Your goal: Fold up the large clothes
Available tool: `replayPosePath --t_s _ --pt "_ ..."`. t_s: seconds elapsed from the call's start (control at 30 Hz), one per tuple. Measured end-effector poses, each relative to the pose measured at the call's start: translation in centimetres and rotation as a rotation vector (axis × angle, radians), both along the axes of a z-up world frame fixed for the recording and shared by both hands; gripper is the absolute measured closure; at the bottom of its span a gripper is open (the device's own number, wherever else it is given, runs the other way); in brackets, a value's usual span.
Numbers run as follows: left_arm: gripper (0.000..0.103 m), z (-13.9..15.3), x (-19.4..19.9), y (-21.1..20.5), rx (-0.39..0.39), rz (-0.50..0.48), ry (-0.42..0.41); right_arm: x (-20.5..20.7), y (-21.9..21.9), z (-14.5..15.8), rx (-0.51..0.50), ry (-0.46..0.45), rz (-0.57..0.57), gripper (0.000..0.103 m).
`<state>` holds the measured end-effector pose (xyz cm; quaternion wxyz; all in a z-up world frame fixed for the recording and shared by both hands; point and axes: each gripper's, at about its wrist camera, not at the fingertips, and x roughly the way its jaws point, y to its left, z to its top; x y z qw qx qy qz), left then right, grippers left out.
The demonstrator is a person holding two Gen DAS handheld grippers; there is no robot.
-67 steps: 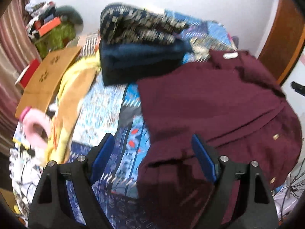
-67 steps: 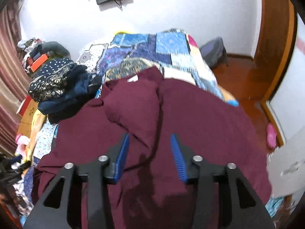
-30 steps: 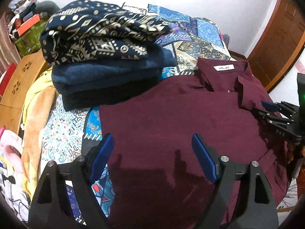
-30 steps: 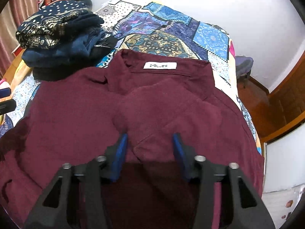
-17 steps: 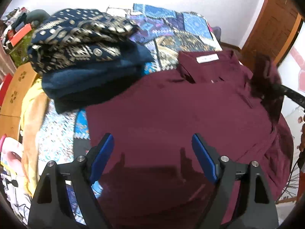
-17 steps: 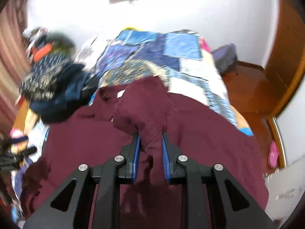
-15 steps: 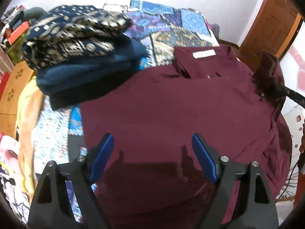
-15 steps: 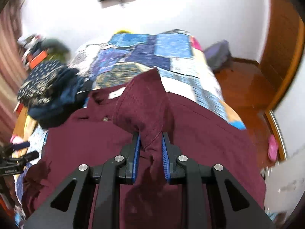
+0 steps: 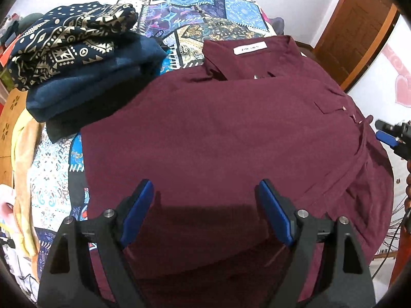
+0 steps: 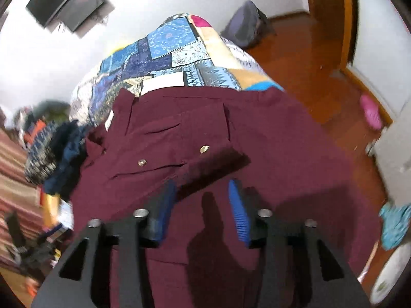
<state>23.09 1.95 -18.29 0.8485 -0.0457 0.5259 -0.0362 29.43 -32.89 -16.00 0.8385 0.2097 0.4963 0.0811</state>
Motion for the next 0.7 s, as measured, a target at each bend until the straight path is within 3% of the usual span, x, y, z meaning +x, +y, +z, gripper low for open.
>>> replayPosePath --t_s 0.17,0.33,0.43,0.5,0.57,0.7 --pt "0.02 -0.9 -0.3 -0.2 0.0 -0.001 0.021 1.6 0.3 -0.9 0.038 0.015 -0.015 0.052" --pt "0.02 -1.1 -0.7 -0.3 0.002 0.002 0.017 3.6 0.5 -3.9 0.1 0.107 -0.043 0.052" --pt "0.02 -1.0 -0.8 -0.1 0.0 0.003 0.02 3.5 0.8 -3.2 0.048 0.072 -0.023 0.056" --pt "0.02 -0.9 -0.7 -0.1 0.006 0.006 0.02 3.5 0.7 -2.5 0.024 0.042 -0.022 0.072" --pt "0.02 -0.5 -0.6 0.1 0.01 0.009 0.016 3.5 0.5 -1.7 0.029 0.017 -0.006 0.081" --pt "0.02 1.1 -0.2 0.2 0.021 0.013 -0.028 1.9 -0.3 2.5 0.063 -0.118 0.019 0.086"
